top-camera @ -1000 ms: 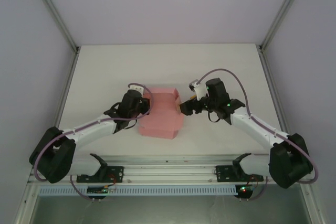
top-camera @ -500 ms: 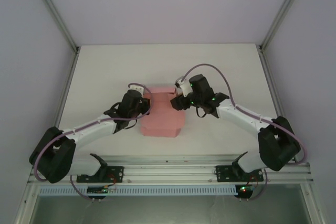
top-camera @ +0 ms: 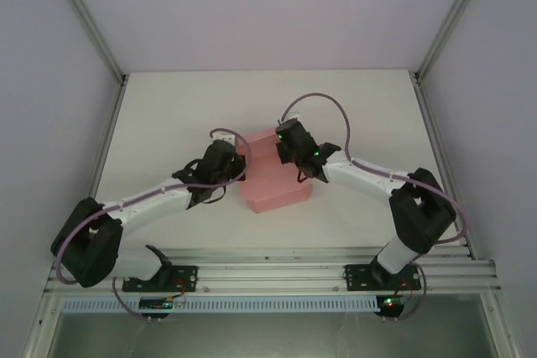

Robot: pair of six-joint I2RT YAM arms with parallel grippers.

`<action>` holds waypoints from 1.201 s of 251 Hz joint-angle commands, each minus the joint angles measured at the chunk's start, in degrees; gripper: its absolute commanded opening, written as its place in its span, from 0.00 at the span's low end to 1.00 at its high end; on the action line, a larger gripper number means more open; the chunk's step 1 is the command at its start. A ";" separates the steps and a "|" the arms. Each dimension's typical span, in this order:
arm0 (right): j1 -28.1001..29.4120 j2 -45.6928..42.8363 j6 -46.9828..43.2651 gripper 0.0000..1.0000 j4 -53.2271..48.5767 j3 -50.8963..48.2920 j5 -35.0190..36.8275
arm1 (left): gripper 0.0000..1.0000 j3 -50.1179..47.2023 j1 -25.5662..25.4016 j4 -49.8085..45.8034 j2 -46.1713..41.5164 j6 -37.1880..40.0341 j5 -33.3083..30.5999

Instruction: Assemble paper box

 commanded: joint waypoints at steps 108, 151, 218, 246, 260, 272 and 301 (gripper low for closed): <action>-4.76 18.31 40.68 0.04 -53.37 17.27 49.26 | 0.00 9.60 0.08 -22.82 0.69 -18.26 -12.24; -4.95 20.78 45.10 0.03 -59.00 19.76 49.00 | 0.00 9.66 0.12 -22.76 0.89 -18.80 -12.22; -7.87 3.98 9.57 0.07 3.13 -7.05 10.85 | 0.00 8.86 0.23 -19.31 0.57 -17.40 -9.34; -8.24 -0.63 4.61 0.23 13.65 -12.42 0.58 | 0.00 8.28 0.26 -17.05 0.44 -16.15 -7.93; -8.46 -2.72 3.46 0.40 16.54 -14.21 -5.00 | 0.00 8.28 0.41 -16.18 0.53 -15.59 -7.05; -8.56 -4.13 0.83 0.60 18.57 -15.34 -12.01 | 0.00 8.32 0.58 -15.59 0.53 -15.16 -6.55; -8.16 -6.84 -5.38 0.93 23.34 -17.71 -23.90 | 0.00 8.44 1.17 -14.11 0.53 -13.49 -4.70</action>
